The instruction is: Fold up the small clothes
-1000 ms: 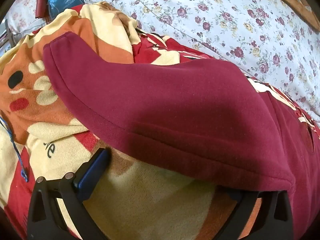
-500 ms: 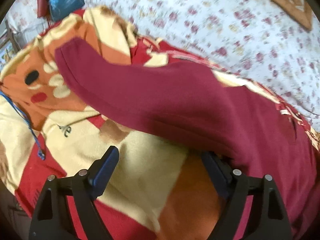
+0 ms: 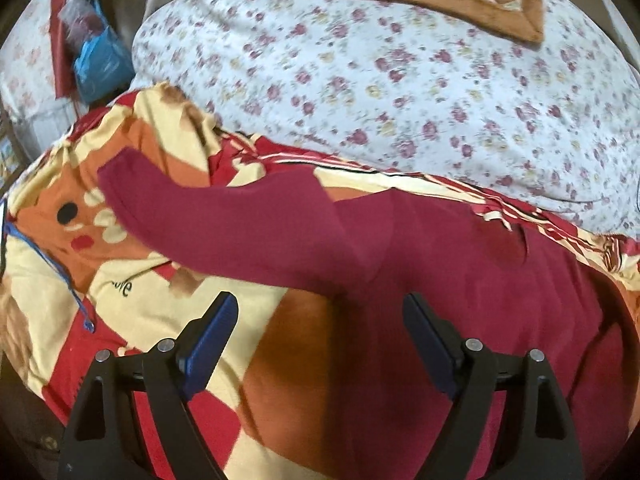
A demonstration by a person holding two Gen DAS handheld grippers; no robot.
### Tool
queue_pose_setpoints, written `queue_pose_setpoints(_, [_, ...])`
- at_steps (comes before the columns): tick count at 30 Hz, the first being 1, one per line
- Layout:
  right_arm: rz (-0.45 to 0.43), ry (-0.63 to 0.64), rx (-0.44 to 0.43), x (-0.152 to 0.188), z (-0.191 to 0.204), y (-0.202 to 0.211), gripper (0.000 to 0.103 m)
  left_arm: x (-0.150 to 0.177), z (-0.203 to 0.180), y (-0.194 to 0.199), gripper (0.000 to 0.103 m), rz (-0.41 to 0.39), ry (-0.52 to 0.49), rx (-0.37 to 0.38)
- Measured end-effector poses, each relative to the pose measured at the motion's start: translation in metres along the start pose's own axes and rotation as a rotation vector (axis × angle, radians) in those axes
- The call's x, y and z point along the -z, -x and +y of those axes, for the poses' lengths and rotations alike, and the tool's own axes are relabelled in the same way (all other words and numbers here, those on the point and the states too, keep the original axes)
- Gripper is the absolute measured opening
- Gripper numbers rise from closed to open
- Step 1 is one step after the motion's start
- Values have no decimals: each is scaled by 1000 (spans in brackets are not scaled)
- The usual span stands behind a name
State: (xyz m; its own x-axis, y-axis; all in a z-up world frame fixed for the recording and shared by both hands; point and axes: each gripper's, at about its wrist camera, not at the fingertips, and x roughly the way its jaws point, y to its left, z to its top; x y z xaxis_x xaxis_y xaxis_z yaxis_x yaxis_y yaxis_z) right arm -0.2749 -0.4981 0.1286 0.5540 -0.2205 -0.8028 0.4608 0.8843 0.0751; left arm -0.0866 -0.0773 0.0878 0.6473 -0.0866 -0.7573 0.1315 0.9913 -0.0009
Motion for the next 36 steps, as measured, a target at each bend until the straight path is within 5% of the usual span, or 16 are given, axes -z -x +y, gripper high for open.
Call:
queue_pose_setpoints(7, [-36, 59, -181, -1, 81, 16, 102, -2, -18, 8, 77, -23, -30, 10])
queue_pose_setpoints(17, [3, 111, -211, 3, 172, -13, 102, 1, -25, 6, 77, -52, -41, 8])
queue_pose_setpoints(36, [26, 141, -238, 15, 212, -30, 102, 8, -23, -10, 77, -36, -42, 7])
